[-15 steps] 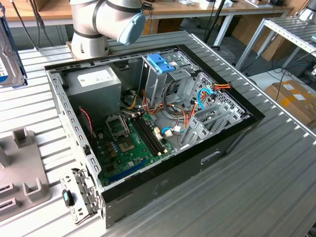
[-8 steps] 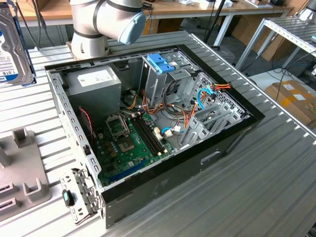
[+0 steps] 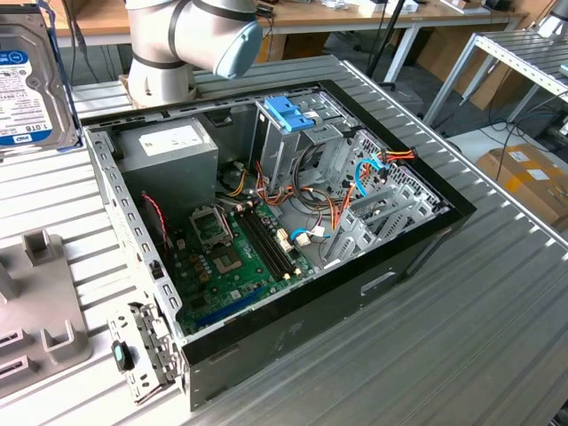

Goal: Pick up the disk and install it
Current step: 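Pick up the disk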

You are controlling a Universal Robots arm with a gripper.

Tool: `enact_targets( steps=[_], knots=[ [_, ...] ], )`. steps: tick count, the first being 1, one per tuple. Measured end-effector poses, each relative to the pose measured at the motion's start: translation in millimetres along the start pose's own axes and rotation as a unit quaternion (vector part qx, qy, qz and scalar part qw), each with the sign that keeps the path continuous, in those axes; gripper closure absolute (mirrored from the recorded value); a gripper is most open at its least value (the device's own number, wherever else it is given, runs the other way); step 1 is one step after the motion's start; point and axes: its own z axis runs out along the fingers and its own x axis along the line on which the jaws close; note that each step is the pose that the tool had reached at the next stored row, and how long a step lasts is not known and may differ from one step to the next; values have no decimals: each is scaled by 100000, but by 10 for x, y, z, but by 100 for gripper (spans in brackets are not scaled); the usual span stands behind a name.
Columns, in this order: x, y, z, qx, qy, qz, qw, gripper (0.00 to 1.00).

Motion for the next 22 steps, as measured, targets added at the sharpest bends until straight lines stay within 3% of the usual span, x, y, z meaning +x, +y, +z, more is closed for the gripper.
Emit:
enact_targets(
  steps=[3, 6, 18, 22],
  knots=[
    [-4, -73, 0, -2, -1, 0, 100000, 65],
    [-10, -197, 0, -1, 0, 1, 100000, 65],
    [-30, -588, 1, 0, 2, 1, 100000, 65],
    [-39, -764, 1, 1, 1, 1, 100000, 65]
  ],
)
